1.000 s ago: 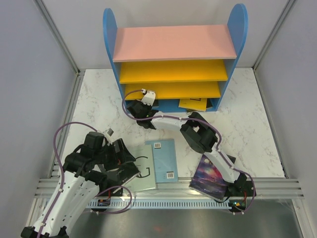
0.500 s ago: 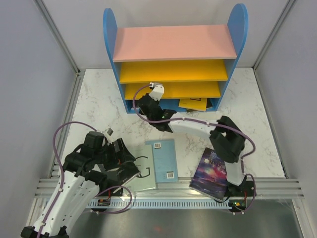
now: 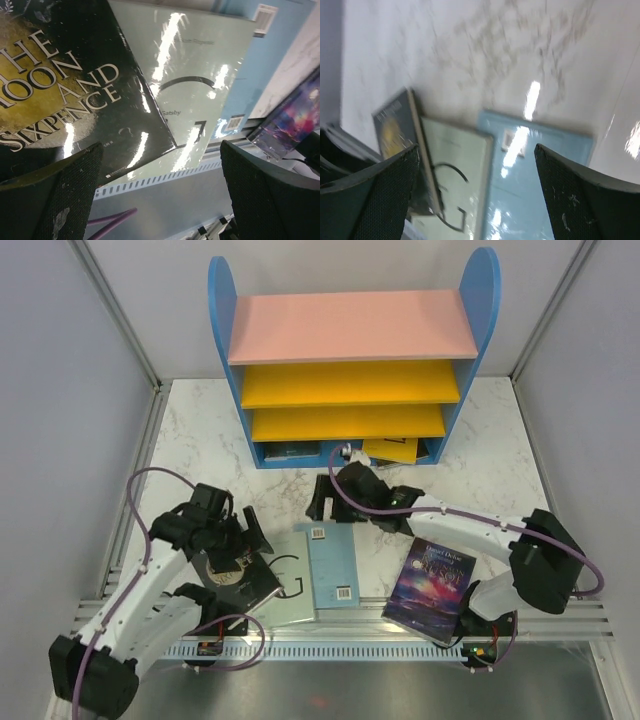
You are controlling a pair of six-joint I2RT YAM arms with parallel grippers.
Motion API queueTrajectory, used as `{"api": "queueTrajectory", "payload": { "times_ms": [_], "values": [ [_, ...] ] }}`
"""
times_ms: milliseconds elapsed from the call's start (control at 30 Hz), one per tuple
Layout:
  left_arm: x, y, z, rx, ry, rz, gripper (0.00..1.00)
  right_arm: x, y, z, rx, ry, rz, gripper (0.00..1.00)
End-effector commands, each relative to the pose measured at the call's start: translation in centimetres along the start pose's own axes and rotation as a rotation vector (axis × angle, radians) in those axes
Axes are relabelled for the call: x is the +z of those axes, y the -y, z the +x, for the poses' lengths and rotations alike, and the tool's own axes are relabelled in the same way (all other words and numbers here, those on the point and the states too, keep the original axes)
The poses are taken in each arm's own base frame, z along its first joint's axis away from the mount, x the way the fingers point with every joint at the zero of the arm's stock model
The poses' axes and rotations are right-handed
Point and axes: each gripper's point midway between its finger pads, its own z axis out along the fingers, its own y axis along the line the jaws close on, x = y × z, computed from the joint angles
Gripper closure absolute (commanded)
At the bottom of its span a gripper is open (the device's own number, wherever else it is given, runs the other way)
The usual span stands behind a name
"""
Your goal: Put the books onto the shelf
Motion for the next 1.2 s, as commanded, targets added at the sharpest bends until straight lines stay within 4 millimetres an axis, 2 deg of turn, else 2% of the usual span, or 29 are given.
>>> {"api": "queueTrajectory", "payload": {
  "times_ms": [0,33,67,100,133,200,233,300,400,433,467,600,633,667,700,733,767,800,833,900,933,1033,1100,1133,1167],
  "values": [
    [1.1,-0.2,-1.3,-0.058,-0.005,-0.064,0.01,-1.0,3.3,11.1,0.043,-0.401,-0.046,0.02],
    [1.5,-0.3,-1.2,-0.071,-0.026,-0.081,0.02,-1.4,3.1,11.9,0.084,-0.43,-0.074,0.02],
    [1.7,-0.2,-1.4,-0.075,-0.028,-0.08,0.02,-1.5,2.5,11.8,0.102,-0.42,-0.115,0.02],
    [1.6,0.0,-1.7,-0.08,-0.018,-0.08,0.02,-1.7,3.4,13.1,0.121,-0.45,-0.109,0.02],
    [1.7,0.0,-1.8,-0.085,-0.021,-0.087,0.02,-1.9,2.1,13.4,0.161,-0.469,-0.18,0.02],
    [1.9,0.1,-2.3,-0.091,-0.009,-0.096,0.01,-1.8,2.5,15.1,0.217,-0.514,-0.209,0.02],
    [2.3,-0.2,-2.2,-0.1,-0.029,-0.114,0.01,-1.6,1.0,14.8,0.266,-0.497,-0.275,0.02],
    [3.0,-0.5,-1.8,-0.114,-0.061,-0.129,0.02,-1.5,0.9,16.3,0.297,-0.535,-0.304,0.03],
    [3.9,-0.9,-1.0,-0.136,-0.101,-0.138,0.03,-1.1,-0.1,17.4,0.317,-0.554,-0.337,0.03],
    [4.0,-0.9,-1.1,-0.132,-0.1,-0.137,0.03,-1.0,-0.7,17.5,0.316,-0.551,-0.364,0.03],
    [4.0,-0.9,-1.1,-0.132,-0.097,-0.14,0.03,-0.8,-0.7,18.5,0.317,-0.572,-0.359,0.03],
    [4.1,-1.0,-1.0,-0.134,-0.104,-0.141,0.03,-0.4,-1.9,20.4,0.365,-0.611,-0.394,0.03],
    [4.1,-0.9,-1.0,-0.133,-0.107,-0.14,0.03,-0.4,-2.8,20.3,0.373,-0.607,-0.439,0.04],
    [4.1,-0.9,-0.9,-0.133,-0.108,-0.139,0.03,0.0,-2.6,21.5,0.382,-0.631,-0.432,0.04],
    [4.1,-0.9,-1.0,-0.131,-0.107,-0.136,0.03,0.0,-3.0,21.8,0.413,-0.646,-0.442,0.04],
    [4.1,-0.8,-1.0,-0.13,-0.105,-0.132,0.03,-0.1,-4.1,21.5,0.421,-0.632,-0.502,0.07],
    [4.0,-0.7,-1.0,-0.129,-0.103,-0.128,0.03,0.1,-4.1,22.4,0.431,-0.648,-0.502,0.09],
    [3.9,-0.6,-0.9,-0.126,-0.104,-0.12,0.03,0.1,-4.3,22.6,0.446,-0.651,-0.516,0.13],
    [3.8,-0.5,-1.0,-0.123,-0.095,-0.112,0.03,-0.2,-5.1,22.2,0.474,-0.643,-0.56,0.23],
    [3.6,-0.3,-1.0,-0.118,-0.092,-0.1,0.03,-0.4,-4.7,22.3,0.511,-0.629,-0.573,0.4],
    [3.4,-0.1,-1.1,-0.112,-0.081,-0.088,0.03,-0.9,-5.3,21.5,0.538,-0.607,-0.612,0.62],
    [2.6,0.7,-1.5,-0.093,-0.041,-0.04,0.03,-1.7,-5.2,19.9,0.531,-0.548,-0.621,0.92],
    [1.8,1.6,-2.1,-0.068,-0.016,-0.001,0.03,-1.9,-5.0,19.2,0.491,-0.523,-0.596,0.99],
    [1.3,2.2,-2.5,-0.055,0.002,0.02,0.03,-1.3,-2.9,20.3,0.466,-0.551,-0.464,1.0],
    [0.4,3.3,-3.2,-0.038,0.032,0.053,0.02,-2.1,-3.2,18.6,0.368,-0.499,-0.476,1.0]
  ]
}}
